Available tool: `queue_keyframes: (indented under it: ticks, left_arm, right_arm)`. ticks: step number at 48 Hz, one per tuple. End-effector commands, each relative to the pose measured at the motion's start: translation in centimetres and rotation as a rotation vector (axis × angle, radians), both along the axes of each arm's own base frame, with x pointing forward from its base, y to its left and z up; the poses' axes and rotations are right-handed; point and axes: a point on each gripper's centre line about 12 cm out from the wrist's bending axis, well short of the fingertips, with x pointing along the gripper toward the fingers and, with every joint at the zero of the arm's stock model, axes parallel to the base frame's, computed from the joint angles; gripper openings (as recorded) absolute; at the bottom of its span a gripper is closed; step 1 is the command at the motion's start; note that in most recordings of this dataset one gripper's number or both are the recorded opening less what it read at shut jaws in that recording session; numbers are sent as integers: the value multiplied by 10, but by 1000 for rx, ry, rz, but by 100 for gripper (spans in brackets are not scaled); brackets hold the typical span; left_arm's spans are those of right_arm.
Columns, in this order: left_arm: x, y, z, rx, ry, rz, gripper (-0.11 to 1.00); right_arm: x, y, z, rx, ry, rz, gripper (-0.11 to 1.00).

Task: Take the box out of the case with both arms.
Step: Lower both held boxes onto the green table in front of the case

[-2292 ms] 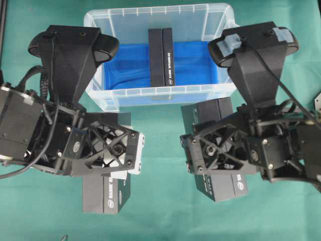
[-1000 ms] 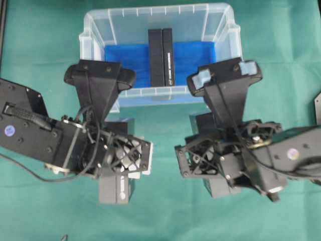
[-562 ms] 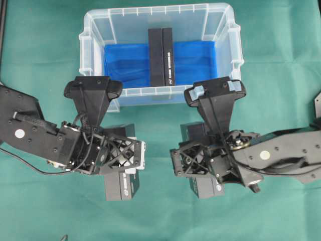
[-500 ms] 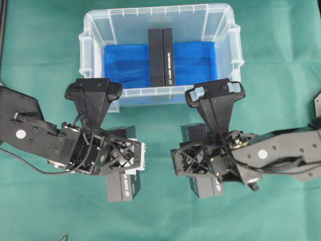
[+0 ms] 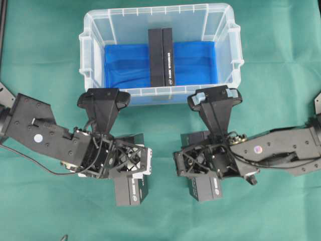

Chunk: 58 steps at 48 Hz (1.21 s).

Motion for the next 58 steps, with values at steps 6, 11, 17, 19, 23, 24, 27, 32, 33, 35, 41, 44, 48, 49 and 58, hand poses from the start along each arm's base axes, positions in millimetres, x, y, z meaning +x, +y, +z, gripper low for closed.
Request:
queue_keyframes:
  ticks: [6,11,17,19,23,24,27,32,33,35,41,44,48,49,58]
  left_arm:
    - [3,2,11,-6,-39,-14,64]
    - [3,3,12,-8,-45,-18,64]
    - [0,4,10,-4,-38,-19,64]
    - [-1,5,10,-7,-37,-17,64]
    - [-3,6,8,-15,-38,-12,64]
    - [-3,6,8,-18,-42,-11,64]
    - [-2,5,9,-21,-52,-11,64]
    - [0,5,9,-25,-67,-12,67]
    - [0,5,9,-26,-70,-12,71]
    - [0,5,9,-27,-73,-12,80]
    - [1,4,10,-28,-81,-14,92]
    - [2,4,10,-28,-81,-12,92]
    - [2,4,11,-29,-84,-12,92]
    - [2,4,11,-28,-82,-12,92]
    - [3,4,12,-30,-85,-11,92]
  right_arm:
    - [2,-2,11,10,-31,0,65]
    - [2,-2,10,8,-30,0,65]
    - [2,-2,11,9,-35,2,65]
    - [2,-2,11,9,-35,2,65]
    - [2,-1,11,9,-35,4,66]
    - [2,-1,11,11,-34,3,66]
    - [2,-2,11,10,-31,1,69]
    - [2,-2,11,7,-32,2,83]
    - [2,-2,11,6,-34,5,86]
    - [2,-1,11,7,-35,3,89]
    - [2,-1,12,7,-37,3,90]
    - [2,-1,12,7,-37,3,90]
    - [2,-1,12,7,-37,3,90]
    - [3,-1,12,7,-36,3,90]
    - [3,-2,13,5,-39,4,90]
